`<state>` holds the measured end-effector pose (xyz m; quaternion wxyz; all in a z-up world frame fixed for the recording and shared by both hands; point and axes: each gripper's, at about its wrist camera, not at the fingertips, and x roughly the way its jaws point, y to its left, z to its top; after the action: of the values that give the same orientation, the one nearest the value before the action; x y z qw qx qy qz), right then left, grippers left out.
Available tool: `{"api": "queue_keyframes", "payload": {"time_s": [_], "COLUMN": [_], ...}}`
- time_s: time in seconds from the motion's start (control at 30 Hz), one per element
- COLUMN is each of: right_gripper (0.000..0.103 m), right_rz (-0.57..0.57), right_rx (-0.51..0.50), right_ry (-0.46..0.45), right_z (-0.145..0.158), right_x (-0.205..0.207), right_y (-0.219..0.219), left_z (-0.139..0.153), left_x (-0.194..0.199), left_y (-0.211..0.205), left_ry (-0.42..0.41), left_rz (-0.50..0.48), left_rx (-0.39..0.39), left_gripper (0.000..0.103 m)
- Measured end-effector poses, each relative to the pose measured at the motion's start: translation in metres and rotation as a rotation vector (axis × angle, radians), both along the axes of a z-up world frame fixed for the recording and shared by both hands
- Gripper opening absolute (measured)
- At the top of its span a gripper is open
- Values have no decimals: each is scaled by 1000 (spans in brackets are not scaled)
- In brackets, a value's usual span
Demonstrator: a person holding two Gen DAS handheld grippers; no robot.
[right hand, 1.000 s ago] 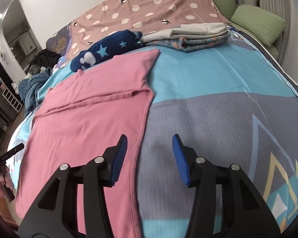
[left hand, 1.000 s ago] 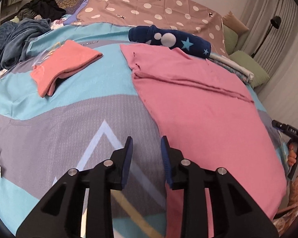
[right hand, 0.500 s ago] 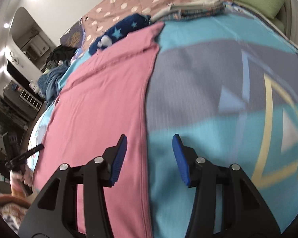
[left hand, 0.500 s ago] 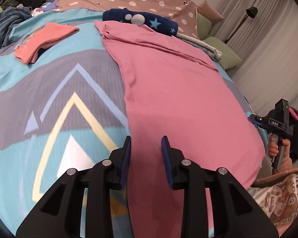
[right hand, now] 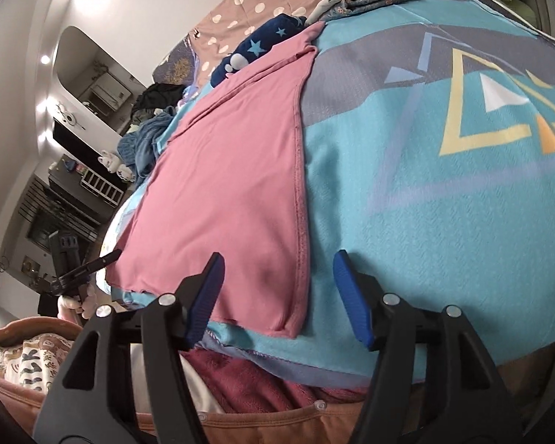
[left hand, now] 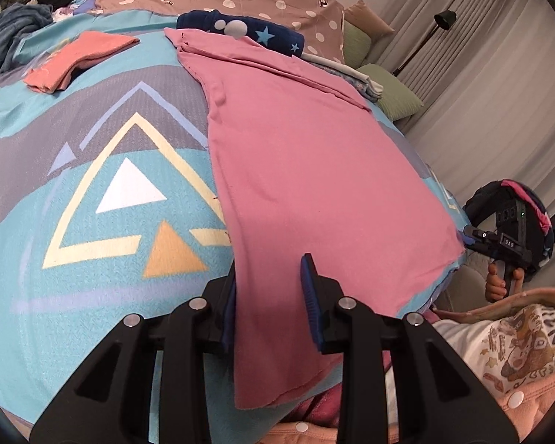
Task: Fold small clothes
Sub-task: 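Grasp the pink shirt hem with both grippers and fold it over the body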
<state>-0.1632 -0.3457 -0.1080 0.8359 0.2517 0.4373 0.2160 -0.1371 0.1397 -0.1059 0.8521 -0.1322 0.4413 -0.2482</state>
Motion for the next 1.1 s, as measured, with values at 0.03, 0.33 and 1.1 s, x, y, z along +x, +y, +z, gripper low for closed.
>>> {"api": "queue_keyframes", "payload": {"time_s": [0.03,0.33,1.1], "right_gripper": [67,67,4], "right_rz": [1,73,-24], "right_rx": [24,90,374], "right_ry": [2,20,-211], "right_z": [-2,0,67], "right_x": [1,6,32], "right_y": [0,5,-9], "left_z": [-2,-5,83], "left_x": [2,2,-9], "left_y": [0,4,-3], "left_ry": [2,2,-318], "left_rz": [3,20,-17], "left_rx": [-17,-78,-317], "left_gripper": [31,31,4]}}
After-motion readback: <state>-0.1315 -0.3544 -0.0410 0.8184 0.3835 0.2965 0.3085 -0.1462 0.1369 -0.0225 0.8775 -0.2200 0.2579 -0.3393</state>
